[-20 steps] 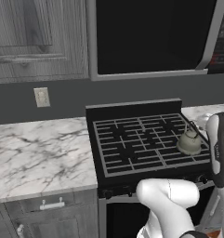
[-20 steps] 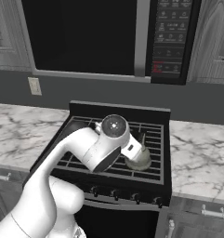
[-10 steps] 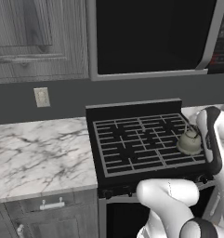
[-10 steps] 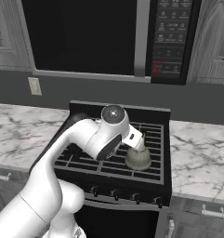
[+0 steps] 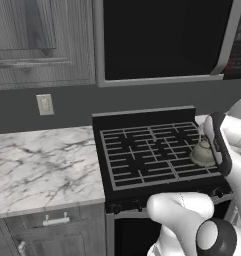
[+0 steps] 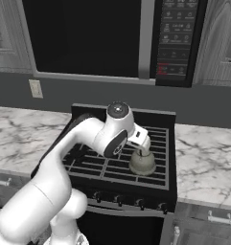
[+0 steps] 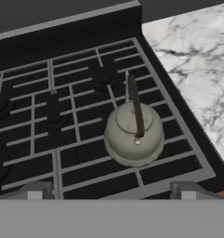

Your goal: The kettle is done boiling. Turn off the stove, then wait for 300 timesteps before moving the kettle to the dining table.

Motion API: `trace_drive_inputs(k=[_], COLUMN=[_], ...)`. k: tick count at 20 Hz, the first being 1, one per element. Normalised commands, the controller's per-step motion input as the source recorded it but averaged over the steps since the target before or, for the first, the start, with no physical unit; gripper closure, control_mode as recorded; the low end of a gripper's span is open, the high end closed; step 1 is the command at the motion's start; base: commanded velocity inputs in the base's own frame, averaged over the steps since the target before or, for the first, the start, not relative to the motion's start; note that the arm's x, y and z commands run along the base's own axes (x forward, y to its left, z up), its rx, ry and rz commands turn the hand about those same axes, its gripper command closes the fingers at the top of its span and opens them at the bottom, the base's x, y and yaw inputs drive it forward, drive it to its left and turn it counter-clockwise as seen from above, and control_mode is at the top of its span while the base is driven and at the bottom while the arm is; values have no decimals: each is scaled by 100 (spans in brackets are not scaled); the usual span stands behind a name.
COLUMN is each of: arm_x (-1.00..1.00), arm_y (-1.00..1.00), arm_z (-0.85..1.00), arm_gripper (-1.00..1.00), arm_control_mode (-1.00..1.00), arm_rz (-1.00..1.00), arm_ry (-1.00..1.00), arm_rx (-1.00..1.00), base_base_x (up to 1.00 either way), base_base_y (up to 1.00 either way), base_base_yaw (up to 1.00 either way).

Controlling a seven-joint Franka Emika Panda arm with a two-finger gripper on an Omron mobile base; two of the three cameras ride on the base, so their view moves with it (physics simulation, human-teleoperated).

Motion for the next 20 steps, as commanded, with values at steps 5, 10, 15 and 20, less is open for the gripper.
trace_drive_inputs(k=[5, 10, 15, 20], arm_x=[20, 16, 20, 26], arm_y=[-18, -29, -20, -4], arm_z=[-26, -13, -4, -3], arm_gripper=[-100, -100, -100, -100], arm_control_mode=[-100, -100, -100, -100], arm_rz=[6, 7, 5, 1], arm_ry=[0, -1, 0, 2], arm_rx=[-1, 0, -1, 0], base_base_x=[0, 0, 0, 0], base_base_y=[0, 0, 0, 0], base_base_yaw=[0, 0, 0, 0])
